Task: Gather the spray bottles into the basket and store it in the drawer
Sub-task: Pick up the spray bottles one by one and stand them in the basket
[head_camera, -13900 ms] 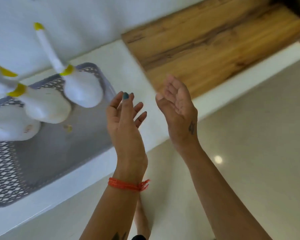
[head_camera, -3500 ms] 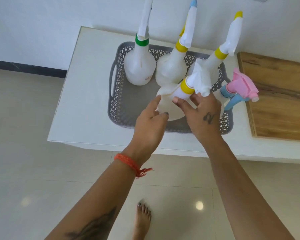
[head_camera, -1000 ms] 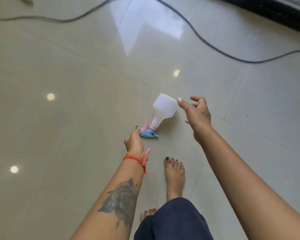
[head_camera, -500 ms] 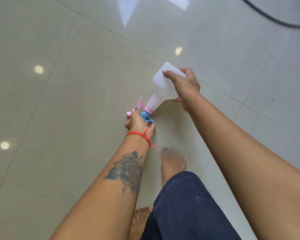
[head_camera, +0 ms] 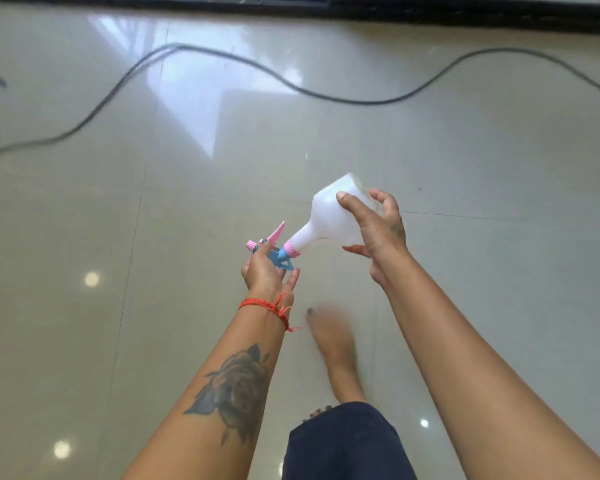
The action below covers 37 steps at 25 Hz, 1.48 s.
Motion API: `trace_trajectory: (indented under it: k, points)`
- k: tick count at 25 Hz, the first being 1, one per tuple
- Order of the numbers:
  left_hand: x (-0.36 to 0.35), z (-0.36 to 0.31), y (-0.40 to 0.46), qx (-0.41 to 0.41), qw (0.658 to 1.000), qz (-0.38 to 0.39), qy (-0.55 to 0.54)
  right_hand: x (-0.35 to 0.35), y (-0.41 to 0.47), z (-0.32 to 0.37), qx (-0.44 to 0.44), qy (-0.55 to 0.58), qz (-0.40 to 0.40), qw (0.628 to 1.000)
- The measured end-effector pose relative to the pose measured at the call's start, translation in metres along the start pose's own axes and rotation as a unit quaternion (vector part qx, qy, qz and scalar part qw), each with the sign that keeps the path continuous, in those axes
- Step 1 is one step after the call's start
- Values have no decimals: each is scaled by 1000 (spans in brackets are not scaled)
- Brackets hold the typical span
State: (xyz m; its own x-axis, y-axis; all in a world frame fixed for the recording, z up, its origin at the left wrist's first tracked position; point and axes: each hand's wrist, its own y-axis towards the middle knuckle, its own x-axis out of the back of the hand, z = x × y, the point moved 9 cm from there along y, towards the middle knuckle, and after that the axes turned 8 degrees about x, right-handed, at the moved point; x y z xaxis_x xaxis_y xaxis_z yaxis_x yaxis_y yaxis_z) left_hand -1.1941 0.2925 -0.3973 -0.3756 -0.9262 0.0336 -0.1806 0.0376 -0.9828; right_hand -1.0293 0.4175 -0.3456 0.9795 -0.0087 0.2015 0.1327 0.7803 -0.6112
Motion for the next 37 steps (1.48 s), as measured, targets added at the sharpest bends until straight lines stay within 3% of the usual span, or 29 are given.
trace_trajectory:
  k: [5,10,16,21,26,29,32,34,37]
  points:
    - [-62,40,-122,-42,990,55,126,137,-69,54,30,115,-91,989]
    - [-129,138,-218,-78,961,126,236,288,-136,64,69,208,-138,966]
    - [-189,338,-305,-113,878,223,409,493,-220,-2,96,336,-244,905]
    - [-213,542,-361,-131,800,291,509,660,-295,-81,133,399,-337,842]
    - [-199,736,-443,-161,703,310,619,808,-385,-155,177,435,-450,760]
    - [-165,845,-504,-115,588,369,711,876,-431,-189,212,448,-505,707]
    - [-139,923,-550,-71,476,444,756,918,-460,-208,251,440,-531,679]
    - [-136,961,-569,-75,426,471,769,940,-475,-219,262,417,-543,680]
    - [-148,998,-585,-120,382,515,758,963,-484,-234,222,345,-551,726]
